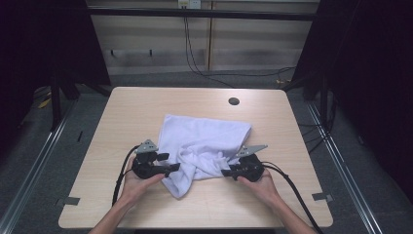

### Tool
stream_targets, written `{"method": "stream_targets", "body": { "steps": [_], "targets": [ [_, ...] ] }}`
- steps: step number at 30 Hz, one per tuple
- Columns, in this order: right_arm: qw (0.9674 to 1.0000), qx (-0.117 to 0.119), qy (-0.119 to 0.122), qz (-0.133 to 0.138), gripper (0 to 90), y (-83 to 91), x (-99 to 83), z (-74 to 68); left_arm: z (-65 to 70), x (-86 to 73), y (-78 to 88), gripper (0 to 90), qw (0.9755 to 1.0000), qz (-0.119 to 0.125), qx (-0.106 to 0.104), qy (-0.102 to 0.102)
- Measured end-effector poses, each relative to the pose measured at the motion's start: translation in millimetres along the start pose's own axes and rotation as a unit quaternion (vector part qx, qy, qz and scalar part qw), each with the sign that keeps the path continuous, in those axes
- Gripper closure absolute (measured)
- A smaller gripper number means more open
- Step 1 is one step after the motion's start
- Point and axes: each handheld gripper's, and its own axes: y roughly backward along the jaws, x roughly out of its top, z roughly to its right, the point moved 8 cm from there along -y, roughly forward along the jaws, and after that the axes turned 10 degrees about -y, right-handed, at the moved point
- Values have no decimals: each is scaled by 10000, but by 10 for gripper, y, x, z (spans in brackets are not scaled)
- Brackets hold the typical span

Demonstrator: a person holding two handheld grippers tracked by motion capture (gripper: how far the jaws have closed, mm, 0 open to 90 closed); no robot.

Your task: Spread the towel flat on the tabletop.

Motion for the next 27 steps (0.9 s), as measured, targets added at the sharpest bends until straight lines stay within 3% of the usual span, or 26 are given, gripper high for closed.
{"method": "stream_targets", "body": {
  "steps": [2, 4, 5, 6, 8, 10, 13, 19, 21, 23, 25, 27],
  "targets": [
    [9999, 150, -4, -49, 717, -7, -51, -127, -16, -35, -26, 334, 10000, -20, 58, 63],
    [9997, 232, 67, -95, 699, -15, -98, -255, -24, -112, -69, 401, 9998, -98, 25, 159],
    [9994, 282, 120, -129, 668, -16, -115, -314, -8, -151, -87, 449, 9997, -150, -85, 164],
    [9992, 305, 203, -149, 626, -15, -123, -364, -1, -171, -89, 552, 9998, -162, -88, 52],
    [9990, 309, 273, -197, 532, 16, -124, -407, -12, -184, -70, 704, 9997, -251, 32, -23],
    [9991, 395, 161, -69, 490, 73, -91, -377, -30, -214, -53, 769, 9992, -369, 138, -37],
    [9992, 354, -9, 197, 456, 208, -47, -272, -81, -264, -12, 793, 9990, -407, 184, 66],
    [9986, 161, -171, 475, 494, 395, -46, -115, -353, -382, 189, 783, 9971, -472, 562, 197],
    [9985, 25, -192, 513, 514, 409, -29, -64, -416, -395, 253, 745, 9971, -371, 558, 351],
    [9983, -81, -188, 540, 521, 404, -9, -11, -427, -321, 364, 682, 9972, -44, 688, 276],
    [9978, -208, -195, 591, 521, 395, 28, 47, -328, -116, 494, 636, 9973, 484, 481, 254],
    [9973, -265, -181, 665, 533, 383, 106, 110, -221, 34, 506, 610, 9975, 620, 332, 110]
  ]
}}
